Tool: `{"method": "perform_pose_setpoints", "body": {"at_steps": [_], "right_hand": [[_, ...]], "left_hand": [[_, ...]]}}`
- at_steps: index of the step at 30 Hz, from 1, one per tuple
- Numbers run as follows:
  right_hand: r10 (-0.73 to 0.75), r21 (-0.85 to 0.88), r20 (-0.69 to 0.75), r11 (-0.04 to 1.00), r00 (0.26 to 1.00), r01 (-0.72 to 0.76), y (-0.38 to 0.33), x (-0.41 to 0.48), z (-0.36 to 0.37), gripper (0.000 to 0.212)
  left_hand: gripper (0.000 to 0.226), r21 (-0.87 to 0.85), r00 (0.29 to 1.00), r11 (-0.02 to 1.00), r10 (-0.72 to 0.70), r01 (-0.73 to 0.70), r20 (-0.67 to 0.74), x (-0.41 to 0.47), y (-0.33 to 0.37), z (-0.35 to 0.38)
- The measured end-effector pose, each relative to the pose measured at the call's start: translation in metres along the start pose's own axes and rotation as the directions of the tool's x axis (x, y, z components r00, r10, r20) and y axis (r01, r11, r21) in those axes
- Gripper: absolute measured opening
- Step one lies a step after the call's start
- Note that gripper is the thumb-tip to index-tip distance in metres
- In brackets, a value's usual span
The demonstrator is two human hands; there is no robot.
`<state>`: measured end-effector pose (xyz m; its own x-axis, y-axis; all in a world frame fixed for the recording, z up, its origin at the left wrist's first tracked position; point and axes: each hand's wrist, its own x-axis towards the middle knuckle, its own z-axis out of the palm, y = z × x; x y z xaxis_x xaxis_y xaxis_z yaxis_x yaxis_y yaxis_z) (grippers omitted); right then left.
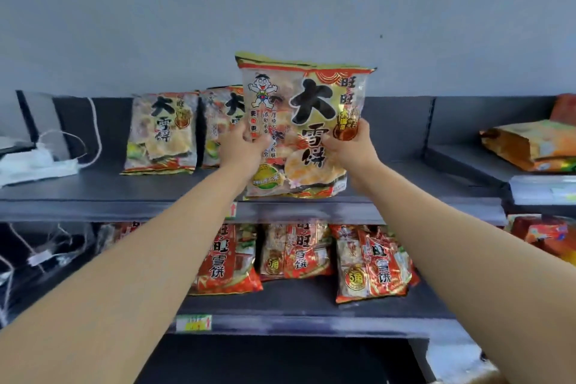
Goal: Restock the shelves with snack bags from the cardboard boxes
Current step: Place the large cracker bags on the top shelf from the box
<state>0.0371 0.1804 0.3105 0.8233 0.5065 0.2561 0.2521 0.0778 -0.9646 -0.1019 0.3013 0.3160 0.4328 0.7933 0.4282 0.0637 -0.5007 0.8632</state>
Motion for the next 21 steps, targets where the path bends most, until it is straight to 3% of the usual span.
{"method": "perform_pose_setpoints", "body": {"at_steps": [4, 10, 16, 21], "right_hand": [[-0.028, -0.042, -0.015, 0.999, 0.999, 0.027, 0.006, 0.048, 0.018, 0.087], [-0.019, -0.109, -0.018, 0.994, 1.000, 0.017, 0.024, 0.132, 0.022, 0.089], [-0.008, -0.184, -0.030, 0.983, 1.000, 0.002, 0.040, 0.190, 0.023, 0.087], [0.046, -0.201, -0.009, 0.978, 0.999, -0.047, 0.069, 0.227, 0.029, 0.092]], "left_hand": [[0.060, -0.034, 1.000, 0.999, -0.005, 0.005, 0.000, 0.046, -0.010, 0.013], [0.059, -0.143, 0.985, 0.976, -0.155, 0.166, 0.079, 0.111, -0.026, 0.059], [0.069, -0.133, 0.975, 0.969, -0.192, 0.207, 0.114, 0.167, -0.043, 0.103], [0.064, -0.100, 0.964, 0.965, -0.229, 0.243, 0.134, 0.197, -0.064, 0.133]]}}
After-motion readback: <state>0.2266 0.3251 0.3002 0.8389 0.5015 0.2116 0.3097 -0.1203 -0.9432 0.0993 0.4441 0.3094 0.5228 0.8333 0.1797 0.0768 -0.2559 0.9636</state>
